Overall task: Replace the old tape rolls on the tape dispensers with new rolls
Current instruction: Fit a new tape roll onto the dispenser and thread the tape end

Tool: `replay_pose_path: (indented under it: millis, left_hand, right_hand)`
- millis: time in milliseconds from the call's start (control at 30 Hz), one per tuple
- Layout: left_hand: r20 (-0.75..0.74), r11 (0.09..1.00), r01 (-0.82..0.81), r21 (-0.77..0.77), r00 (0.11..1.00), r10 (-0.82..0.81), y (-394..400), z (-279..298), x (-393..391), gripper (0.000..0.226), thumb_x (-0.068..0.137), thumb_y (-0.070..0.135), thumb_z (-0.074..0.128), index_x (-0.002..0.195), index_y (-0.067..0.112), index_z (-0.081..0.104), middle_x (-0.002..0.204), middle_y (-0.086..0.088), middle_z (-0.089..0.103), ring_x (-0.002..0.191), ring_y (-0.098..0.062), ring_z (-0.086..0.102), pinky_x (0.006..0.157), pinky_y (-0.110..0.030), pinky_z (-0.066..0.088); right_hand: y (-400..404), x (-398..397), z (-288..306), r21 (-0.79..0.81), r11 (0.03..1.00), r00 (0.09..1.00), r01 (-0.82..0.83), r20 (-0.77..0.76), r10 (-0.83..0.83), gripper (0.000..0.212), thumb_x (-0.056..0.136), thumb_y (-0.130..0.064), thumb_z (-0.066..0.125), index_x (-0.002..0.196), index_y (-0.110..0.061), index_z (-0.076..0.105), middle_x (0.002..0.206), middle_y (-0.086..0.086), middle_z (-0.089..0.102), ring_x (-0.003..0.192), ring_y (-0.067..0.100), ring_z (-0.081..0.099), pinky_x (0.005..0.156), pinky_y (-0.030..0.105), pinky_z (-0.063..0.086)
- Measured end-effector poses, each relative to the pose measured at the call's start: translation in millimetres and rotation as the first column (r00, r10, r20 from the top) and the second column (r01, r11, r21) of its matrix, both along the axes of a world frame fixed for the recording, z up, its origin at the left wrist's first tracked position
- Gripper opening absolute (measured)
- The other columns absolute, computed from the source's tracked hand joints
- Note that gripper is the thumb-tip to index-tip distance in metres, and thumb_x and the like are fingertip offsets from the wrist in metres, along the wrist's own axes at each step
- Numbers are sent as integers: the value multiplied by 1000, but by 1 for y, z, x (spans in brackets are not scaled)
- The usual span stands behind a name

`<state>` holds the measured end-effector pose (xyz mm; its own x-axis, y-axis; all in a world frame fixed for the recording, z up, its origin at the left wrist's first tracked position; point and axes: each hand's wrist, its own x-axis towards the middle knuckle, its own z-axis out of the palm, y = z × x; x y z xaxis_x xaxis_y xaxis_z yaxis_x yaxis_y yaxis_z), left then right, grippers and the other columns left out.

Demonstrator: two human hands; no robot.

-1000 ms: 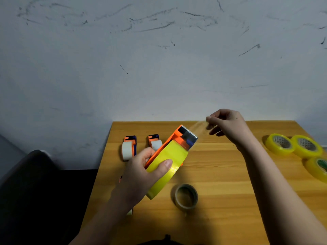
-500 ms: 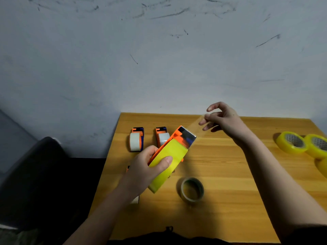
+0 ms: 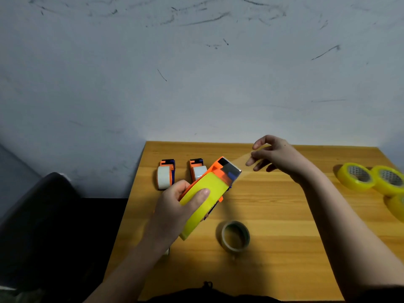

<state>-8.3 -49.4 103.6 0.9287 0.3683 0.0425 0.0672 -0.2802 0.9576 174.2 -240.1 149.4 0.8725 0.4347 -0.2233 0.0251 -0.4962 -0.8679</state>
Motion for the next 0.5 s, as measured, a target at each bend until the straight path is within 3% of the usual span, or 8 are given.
replay_pose_path:
  millis: [67,200,300,433,500]
  left_hand:
    - [-9,999,19,-28,1000,-19,1,2,0,60,67,66,59,77,7,57,67,-11,61,60,-20,62,52,-25,45]
    - [-51,980,98,-172,993,-109,4,1,1,37,86,36,65,86,0,56,64,0,66,57,-4,64,50,-14,45]
    - [-128,966,143,-214,977,-173,9,-10,-1,44,82,50,63,92,7,58,79,-12,66,68,-14,64,58,-21,48]
    - [-246,944,69,-323,957,-154,-4,-38,-9,18,90,30,57,82,14,53,66,6,62,52,7,59,49,-9,42]
    - [-329,935,-29,-354,940,-95,-12,-56,-13,19,86,34,60,77,20,53,66,11,60,50,13,56,50,-5,43]
  right_hand:
    - [-1,1,0,21,1000,1000,-7,-5,7,12,95,-11,57,103,-11,49,80,5,75,63,16,66,51,22,41]
    - [0,-1,-3,155,987,998,47,41,-54,14,93,-18,62,102,-13,53,79,5,75,61,15,66,51,22,41]
    - [6,-5,-12,207,973,992,99,55,-113,18,91,-24,65,101,-11,56,80,7,74,61,15,66,52,22,42]
    - [15,-12,-38,186,976,991,111,50,-122,21,91,-23,65,100,-5,58,78,9,72,57,13,65,49,21,41]
    - [19,-18,-56,154,983,993,104,45,-112,18,91,-22,65,95,-6,58,75,7,72,54,9,65,47,21,41]
